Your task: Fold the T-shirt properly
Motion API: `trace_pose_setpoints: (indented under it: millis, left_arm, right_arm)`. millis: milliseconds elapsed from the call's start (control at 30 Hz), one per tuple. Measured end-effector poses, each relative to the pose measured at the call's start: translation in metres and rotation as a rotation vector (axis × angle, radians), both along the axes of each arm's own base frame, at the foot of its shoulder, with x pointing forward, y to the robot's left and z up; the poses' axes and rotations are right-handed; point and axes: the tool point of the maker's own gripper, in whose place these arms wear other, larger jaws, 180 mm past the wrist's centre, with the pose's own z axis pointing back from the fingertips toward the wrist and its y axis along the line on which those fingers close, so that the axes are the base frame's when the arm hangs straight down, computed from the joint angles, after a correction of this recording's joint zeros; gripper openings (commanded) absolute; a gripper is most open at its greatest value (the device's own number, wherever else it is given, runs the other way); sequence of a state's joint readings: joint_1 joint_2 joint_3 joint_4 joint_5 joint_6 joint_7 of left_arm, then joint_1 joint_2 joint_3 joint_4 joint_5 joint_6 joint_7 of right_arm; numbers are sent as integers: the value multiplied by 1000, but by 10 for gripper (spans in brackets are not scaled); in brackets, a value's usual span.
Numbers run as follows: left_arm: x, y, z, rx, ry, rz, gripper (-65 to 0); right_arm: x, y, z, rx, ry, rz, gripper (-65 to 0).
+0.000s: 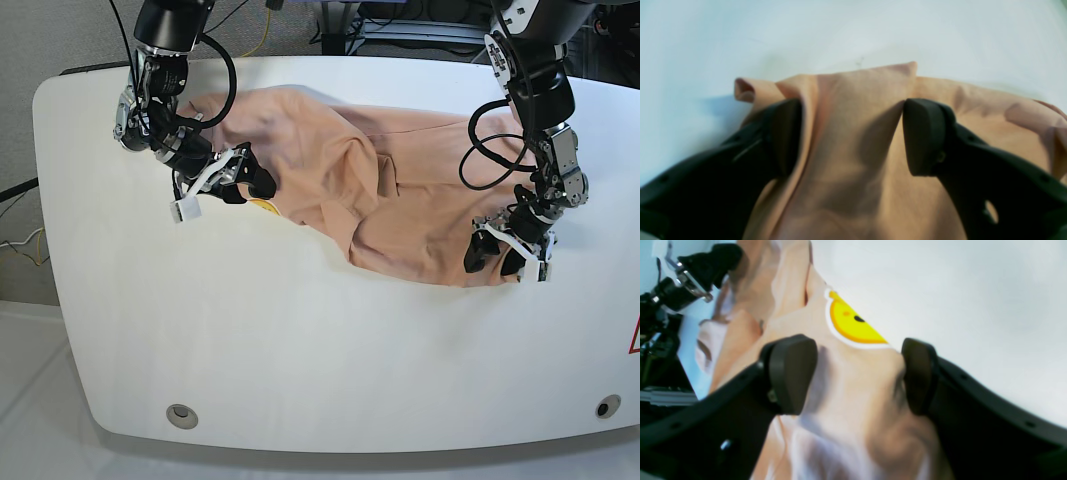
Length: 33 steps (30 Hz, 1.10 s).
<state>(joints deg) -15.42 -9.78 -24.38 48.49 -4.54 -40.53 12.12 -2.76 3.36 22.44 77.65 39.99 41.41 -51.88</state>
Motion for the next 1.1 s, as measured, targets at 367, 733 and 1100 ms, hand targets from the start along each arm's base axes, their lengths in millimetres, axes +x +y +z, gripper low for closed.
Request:
trace_pose_setpoints:
  millis: [367,733,1100]
  left_arm:
    - [2,1,2,9,0,-4,-211]
    - [9,21,6,84,67,-11,-211]
    - [8,42,16,185,102,-18,-210]
  right_arm:
    - [5,0,2,-17,-1,10,-224]
    - [18,-5,11,-96,1,47,-224]
    - [31,-20,18,-141,-8,44,-224]
